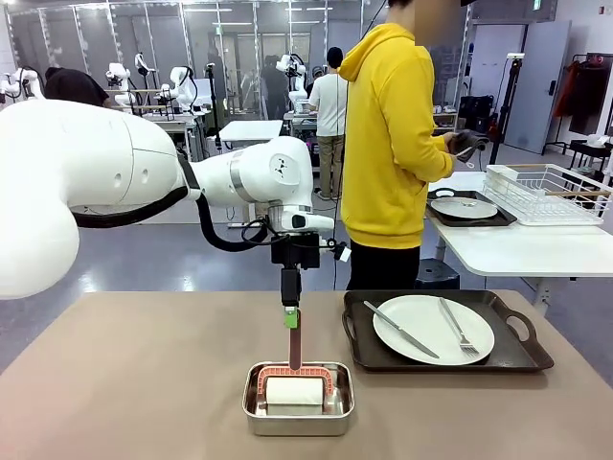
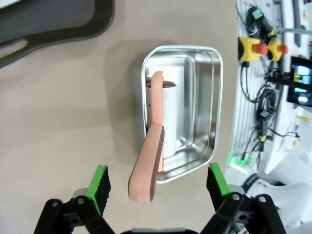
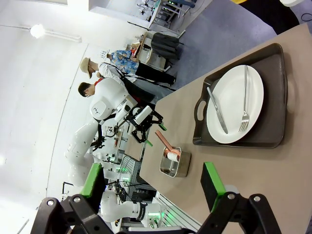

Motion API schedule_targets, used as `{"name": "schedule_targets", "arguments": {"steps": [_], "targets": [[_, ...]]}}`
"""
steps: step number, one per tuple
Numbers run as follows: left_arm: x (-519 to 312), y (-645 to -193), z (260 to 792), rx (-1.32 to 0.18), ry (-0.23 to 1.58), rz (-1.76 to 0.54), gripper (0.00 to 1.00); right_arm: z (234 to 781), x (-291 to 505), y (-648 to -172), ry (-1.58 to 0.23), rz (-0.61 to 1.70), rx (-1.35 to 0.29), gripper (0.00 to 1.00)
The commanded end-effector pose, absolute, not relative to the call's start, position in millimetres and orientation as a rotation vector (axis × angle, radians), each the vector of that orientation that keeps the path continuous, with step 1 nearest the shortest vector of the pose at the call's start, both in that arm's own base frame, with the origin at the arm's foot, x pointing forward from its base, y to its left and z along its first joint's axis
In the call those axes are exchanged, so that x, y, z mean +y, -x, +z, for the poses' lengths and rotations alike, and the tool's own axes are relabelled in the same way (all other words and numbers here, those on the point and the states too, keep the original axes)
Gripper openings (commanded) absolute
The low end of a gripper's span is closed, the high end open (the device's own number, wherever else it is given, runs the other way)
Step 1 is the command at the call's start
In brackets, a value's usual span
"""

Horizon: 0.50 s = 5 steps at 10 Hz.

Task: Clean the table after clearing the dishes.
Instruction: When the left (or right) Handle tray is removed, use the left hand (or right hand) to clean the left (or right) side of the table with the Lint Roller.

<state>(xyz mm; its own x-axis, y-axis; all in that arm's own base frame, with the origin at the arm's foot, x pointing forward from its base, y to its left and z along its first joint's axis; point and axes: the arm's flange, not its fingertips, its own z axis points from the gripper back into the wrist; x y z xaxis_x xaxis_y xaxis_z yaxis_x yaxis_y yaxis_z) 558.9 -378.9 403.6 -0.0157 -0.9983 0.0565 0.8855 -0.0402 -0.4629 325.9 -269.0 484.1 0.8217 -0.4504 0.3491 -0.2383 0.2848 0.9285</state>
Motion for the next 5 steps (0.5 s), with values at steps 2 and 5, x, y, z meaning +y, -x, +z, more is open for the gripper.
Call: {"name": "schedule_targets", "arguments": {"steps": [2, 5], "targets": [[-374, -533, 385, 0.306, 0.448, -1.551, 1.00, 486, -269, -323, -1.304, -0.152, -0.640, 1.00], [-374, -528, 378, 0.305, 0.440, -1.541, 1.00, 486, -269, -323, -1.304, -0.152, -0.640, 1.00]]}}
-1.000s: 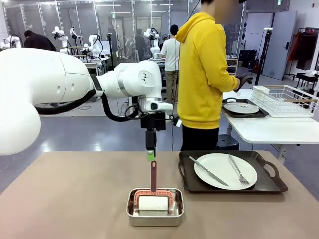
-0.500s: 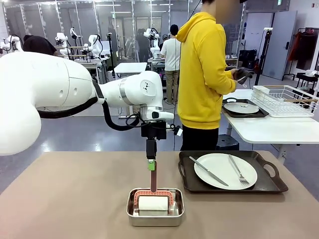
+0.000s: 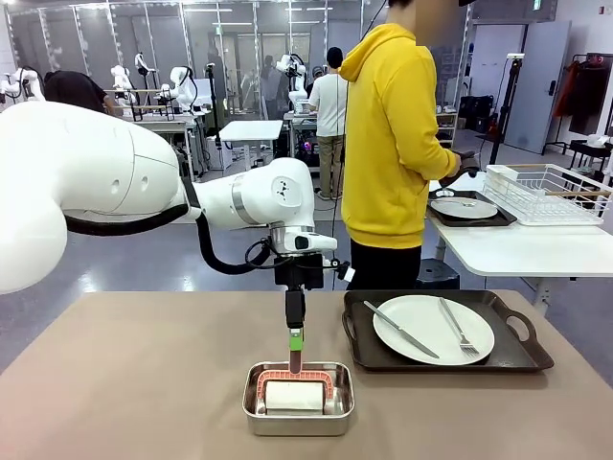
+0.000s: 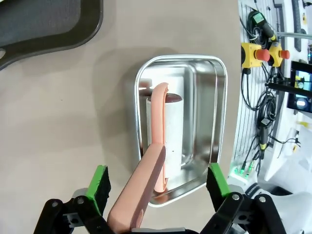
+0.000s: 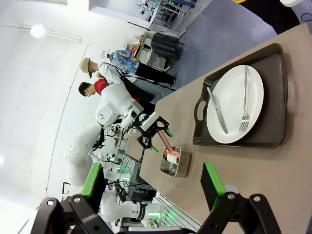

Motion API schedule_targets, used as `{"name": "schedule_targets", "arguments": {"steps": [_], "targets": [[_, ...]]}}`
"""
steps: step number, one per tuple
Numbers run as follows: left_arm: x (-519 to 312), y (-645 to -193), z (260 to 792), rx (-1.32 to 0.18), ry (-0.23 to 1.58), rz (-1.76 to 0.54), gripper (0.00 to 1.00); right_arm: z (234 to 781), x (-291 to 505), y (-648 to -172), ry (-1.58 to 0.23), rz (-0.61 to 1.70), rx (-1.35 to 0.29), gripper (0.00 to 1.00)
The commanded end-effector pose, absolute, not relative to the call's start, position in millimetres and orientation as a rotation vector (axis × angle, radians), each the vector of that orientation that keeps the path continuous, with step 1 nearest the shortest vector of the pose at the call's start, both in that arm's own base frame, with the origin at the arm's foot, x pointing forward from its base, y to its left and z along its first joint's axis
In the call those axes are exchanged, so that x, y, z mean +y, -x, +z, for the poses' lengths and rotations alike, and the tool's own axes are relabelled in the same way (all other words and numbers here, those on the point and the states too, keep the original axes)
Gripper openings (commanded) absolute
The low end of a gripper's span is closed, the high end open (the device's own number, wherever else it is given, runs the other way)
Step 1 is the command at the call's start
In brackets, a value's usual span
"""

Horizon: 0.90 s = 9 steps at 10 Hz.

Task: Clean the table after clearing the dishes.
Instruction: When the left (or right) Handle tray is removed, use the left hand (or right hand) to clean the left (or right) side of the table with the Lint Roller.

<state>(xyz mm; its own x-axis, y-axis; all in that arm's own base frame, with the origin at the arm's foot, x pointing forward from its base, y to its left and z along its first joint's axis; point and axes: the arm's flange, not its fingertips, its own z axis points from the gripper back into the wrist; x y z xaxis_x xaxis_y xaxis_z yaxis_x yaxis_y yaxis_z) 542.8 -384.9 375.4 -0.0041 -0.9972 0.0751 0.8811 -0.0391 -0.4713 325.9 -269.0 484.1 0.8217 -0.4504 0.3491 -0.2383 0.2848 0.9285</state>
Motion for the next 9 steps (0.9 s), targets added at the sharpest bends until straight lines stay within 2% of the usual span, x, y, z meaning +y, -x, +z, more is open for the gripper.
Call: {"name": "schedule_targets", "arguments": {"steps": [1, 2, 4, 9], "targets": [[-374.0, -529.0, 380.1, 0.315, 0.435, -1.543, 1.00, 486.5, -268.8, -322.7, -1.304, -0.152, -0.640, 1.00], [-375.5, -529.7, 380.8, 0.321, 0.434, -1.543, 1.00, 486.5, -268.8, -322.7, -1.304, -0.152, -0.640, 1.00], [-376.6, -530.5, 381.5, 0.325, 0.416, -1.541, 0.84, 486.5, -268.8, -322.7, -1.304, -0.152, -0.640, 1.00], [-374.6, -534.6, 384.4, 0.348, 0.423, -1.533, 0.35, 486.5, -268.8, -322.7, -1.304, -0.152, -0.640, 1.00]]}}
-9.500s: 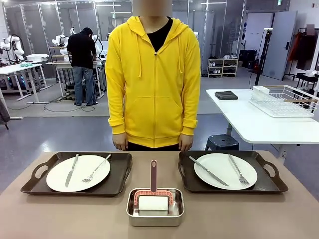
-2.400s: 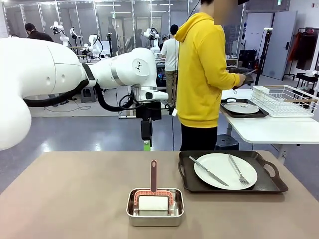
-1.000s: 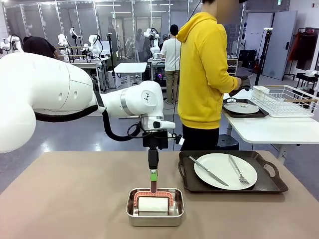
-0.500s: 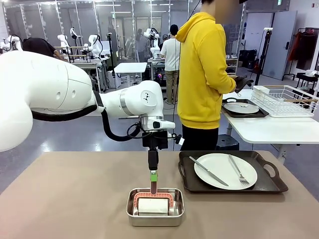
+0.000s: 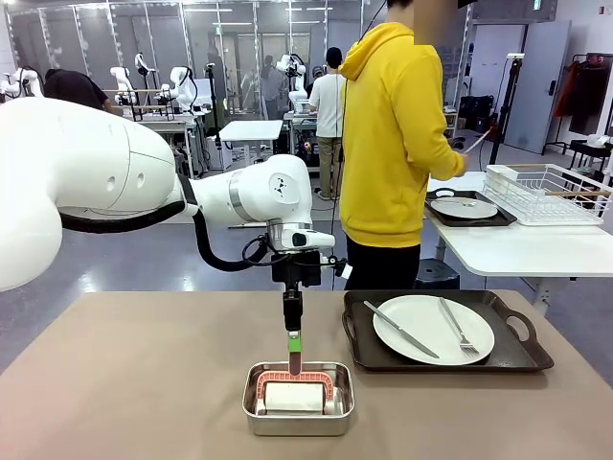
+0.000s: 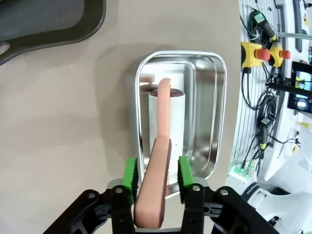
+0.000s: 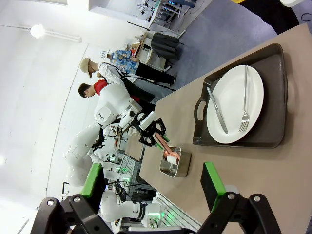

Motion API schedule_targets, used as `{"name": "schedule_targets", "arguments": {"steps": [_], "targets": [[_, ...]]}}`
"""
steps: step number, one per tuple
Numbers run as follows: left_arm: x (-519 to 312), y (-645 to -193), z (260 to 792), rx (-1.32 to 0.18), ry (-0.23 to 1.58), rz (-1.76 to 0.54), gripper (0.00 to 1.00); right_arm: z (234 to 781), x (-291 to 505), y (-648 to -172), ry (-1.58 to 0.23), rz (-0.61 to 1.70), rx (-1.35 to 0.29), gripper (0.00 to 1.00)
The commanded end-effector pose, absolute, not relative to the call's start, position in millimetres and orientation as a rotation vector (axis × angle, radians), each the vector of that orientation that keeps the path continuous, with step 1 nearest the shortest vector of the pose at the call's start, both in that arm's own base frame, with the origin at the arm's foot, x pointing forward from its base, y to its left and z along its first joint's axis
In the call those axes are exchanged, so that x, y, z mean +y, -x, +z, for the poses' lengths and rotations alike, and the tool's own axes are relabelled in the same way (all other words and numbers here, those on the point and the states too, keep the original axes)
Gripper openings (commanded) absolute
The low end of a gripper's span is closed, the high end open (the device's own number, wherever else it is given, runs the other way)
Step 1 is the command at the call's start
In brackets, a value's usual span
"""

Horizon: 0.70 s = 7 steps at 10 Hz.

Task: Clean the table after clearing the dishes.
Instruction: When the left (or right) Handle tray is removed, use the left hand (or right hand) to clean the left (or right) side of the table with the Lint Roller.

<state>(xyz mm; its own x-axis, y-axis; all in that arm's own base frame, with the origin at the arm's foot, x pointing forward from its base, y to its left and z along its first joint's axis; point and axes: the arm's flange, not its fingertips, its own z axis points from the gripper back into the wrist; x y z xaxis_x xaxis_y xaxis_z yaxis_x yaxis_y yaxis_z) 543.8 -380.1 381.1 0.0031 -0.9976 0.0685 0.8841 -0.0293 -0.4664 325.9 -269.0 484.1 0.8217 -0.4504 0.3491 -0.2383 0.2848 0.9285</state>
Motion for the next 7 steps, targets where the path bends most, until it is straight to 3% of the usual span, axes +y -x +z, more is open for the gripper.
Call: {"name": "schedule_targets", "arguments": {"steps": [1, 4, 6, 7], "targets": [[-375, -535, 386, 0.356, 0.424, -1.531, 0.27, 486, -269, -323, -1.304, -0.152, -0.640, 1.00], [-375, -538, 390, 0.356, 0.435, -1.533, 0.00, 486, -269, -323, -1.304, -0.152, -0.640, 1.00], [-374, -535, 401, 0.366, 0.456, -1.526, 0.01, 486, -269, -323, -1.304, -0.152, -0.640, 1.00], [-370, -530, 423, 0.367, 0.438, -1.462, 0.12, 486, -269, -323, -1.304, -0.152, -0.640, 1.00]]}}
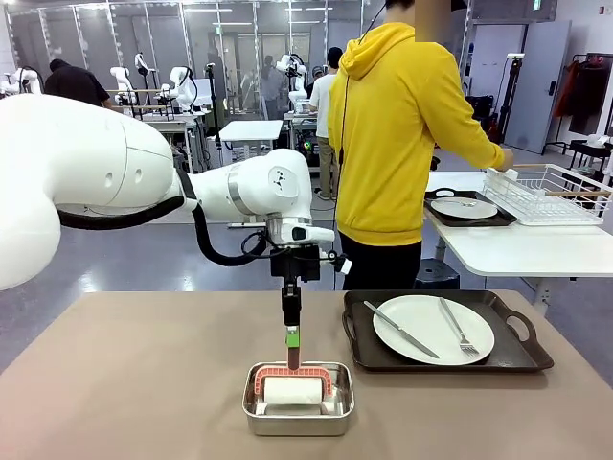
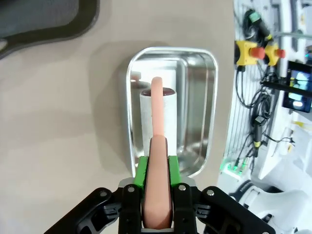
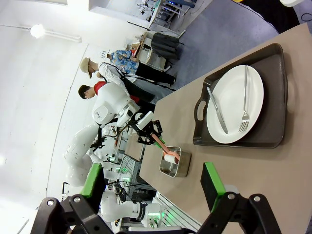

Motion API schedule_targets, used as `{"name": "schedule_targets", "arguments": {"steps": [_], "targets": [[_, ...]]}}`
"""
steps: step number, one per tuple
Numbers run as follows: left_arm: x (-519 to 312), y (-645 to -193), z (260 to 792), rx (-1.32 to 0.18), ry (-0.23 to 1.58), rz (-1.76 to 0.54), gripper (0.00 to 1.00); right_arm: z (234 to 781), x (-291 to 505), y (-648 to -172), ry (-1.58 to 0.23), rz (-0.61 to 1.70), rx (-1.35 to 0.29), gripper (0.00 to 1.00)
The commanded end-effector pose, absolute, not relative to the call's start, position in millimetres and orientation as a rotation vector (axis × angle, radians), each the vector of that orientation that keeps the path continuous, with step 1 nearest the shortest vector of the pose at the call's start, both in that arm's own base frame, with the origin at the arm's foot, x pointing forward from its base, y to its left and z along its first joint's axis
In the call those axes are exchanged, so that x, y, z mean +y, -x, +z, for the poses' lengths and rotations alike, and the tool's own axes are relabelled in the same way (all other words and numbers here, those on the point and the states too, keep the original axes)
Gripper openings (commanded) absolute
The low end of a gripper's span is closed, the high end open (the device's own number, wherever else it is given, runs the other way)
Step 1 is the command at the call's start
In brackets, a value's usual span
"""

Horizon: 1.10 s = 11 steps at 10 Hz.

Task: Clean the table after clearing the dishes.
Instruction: When the left (or right) Handle tray is removed, use the left hand (or right hand) to clean the left (or right) side of the table with the Lint Roller.

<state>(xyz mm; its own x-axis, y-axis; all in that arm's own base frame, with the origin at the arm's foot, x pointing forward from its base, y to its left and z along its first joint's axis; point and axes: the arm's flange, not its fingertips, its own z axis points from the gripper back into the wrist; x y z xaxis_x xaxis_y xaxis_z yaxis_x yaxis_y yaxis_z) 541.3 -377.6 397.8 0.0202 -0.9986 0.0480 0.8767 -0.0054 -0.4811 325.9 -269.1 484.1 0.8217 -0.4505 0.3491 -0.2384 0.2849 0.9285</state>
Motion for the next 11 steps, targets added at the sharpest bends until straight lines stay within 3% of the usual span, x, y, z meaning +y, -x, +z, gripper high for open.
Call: {"name": "schedule_targets", "arguments": {"steps": [1, 4, 6, 9, 11], "targets": [[-359, -524, 454, 0.324, 0.418, -1.380, 0.12, 486, -269, -323, -1.304, -0.152, -0.640, 1.00], [-309, -500, 515, 0.217, 0.439, -1.087, 0.12, 486, -269, -323, -1.304, -0.152, -0.640, 1.00], [-248, -488, 546, 0.055, 0.487, -0.698, 0.12, 486, -269, -323, -1.304, -0.152, -0.640, 1.00], [-150, -475, 547, -0.134, 0.546, -0.250, 0.12, 486, -269, -323, -1.304, -0.152, -0.640, 1.00], [-119, -478, 520, -0.163, 0.607, -0.070, 0.12, 486, -269, -323, -1.304, -0.152, -0.640, 1.00]]}}
